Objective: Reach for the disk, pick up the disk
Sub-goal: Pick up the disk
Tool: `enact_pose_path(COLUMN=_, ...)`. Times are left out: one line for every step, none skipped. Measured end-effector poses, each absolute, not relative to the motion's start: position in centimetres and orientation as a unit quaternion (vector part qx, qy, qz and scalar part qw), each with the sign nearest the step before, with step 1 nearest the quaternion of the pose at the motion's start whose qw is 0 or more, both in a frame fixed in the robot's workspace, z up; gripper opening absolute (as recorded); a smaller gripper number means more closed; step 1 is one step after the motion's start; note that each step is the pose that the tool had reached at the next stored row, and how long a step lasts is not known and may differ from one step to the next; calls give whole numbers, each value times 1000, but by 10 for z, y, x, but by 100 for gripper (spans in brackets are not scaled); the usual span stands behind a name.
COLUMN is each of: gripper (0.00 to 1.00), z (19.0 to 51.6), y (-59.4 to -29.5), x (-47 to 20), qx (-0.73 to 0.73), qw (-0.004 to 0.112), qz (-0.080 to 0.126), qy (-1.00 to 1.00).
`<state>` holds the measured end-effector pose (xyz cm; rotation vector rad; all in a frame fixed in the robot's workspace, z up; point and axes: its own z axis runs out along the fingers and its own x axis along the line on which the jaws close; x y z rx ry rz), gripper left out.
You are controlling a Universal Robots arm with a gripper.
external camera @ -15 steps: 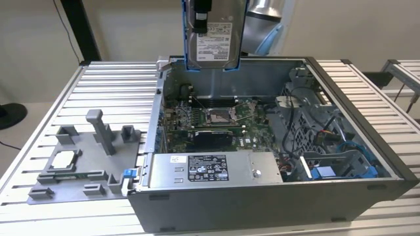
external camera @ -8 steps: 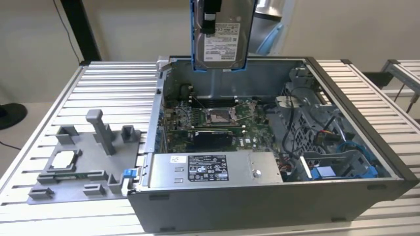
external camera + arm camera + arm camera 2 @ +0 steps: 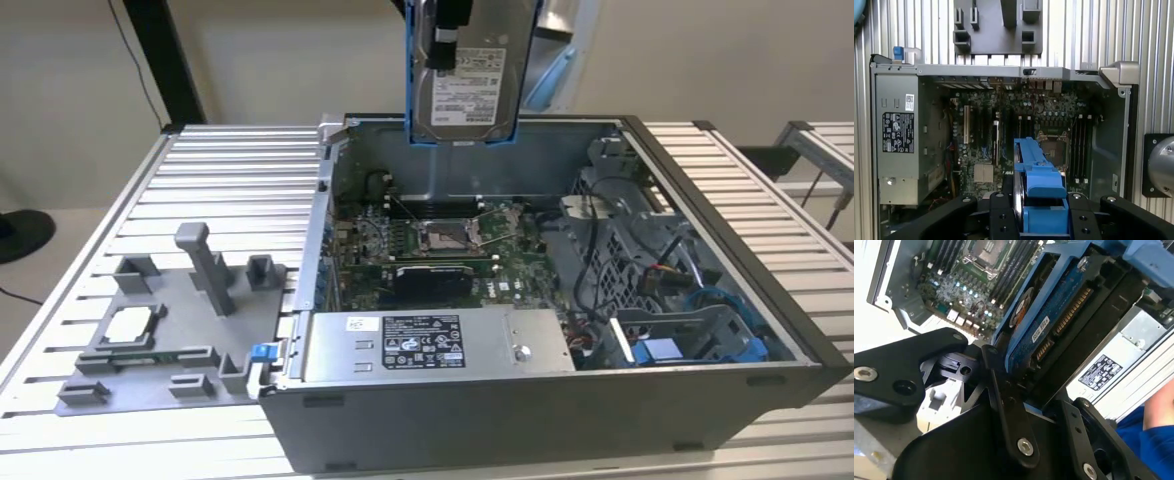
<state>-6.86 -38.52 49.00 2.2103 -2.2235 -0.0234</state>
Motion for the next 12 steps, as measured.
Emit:
enact_pose_path(gripper=0, z=490, y=-385, x=-67, qx=705, qw=3, qz=-7, qy=-709)
enact_pose_path(gripper=0, z=490, y=-385, x=-65, qx=705, qw=3, qz=-7, qy=-709)
enact_pose_path(gripper=0, z=490, y=-385, x=-63, qx=705, qw=3, qz=-7, qy=-709)
enact_pose_path(gripper=0, z=490, y=-385, x=-61, qx=705, qw=3, qz=-7, qy=-709)
enact_pose_path(gripper=0, z=490, y=-385, x=-59, qx=705, qw=3, qz=-7, qy=-709)
enact_pose_path(gripper=0, z=489, y=-385, x=-57, qx=705, qw=3, qz=-7, qy=-709)
enact_pose_path(gripper=0, z=489, y=-385, x=-55, qx=705, qw=3, qz=-7, qy=-709)
enact_pose_path(gripper=0, z=489, y=-385, x=-53, qx=705, qw=3, qz=-7, qy=-709)
enact_pose_path(gripper=0, z=489, y=-385, x=-51, qx=705, qw=3, qz=-7, qy=-709)
enact_pose_path(gripper=0, z=489, y=-386, x=-49, qx=705, qw=3, qz=-7, qy=-709)
enact_pose_path(gripper=0, z=489, y=-386, x=-46, qx=705, qw=3, qz=-7, qy=-709)
enact_pose_path(gripper=0, z=489, y=-386, x=-44, qx=705, qw=3, qz=-7, qy=-709)
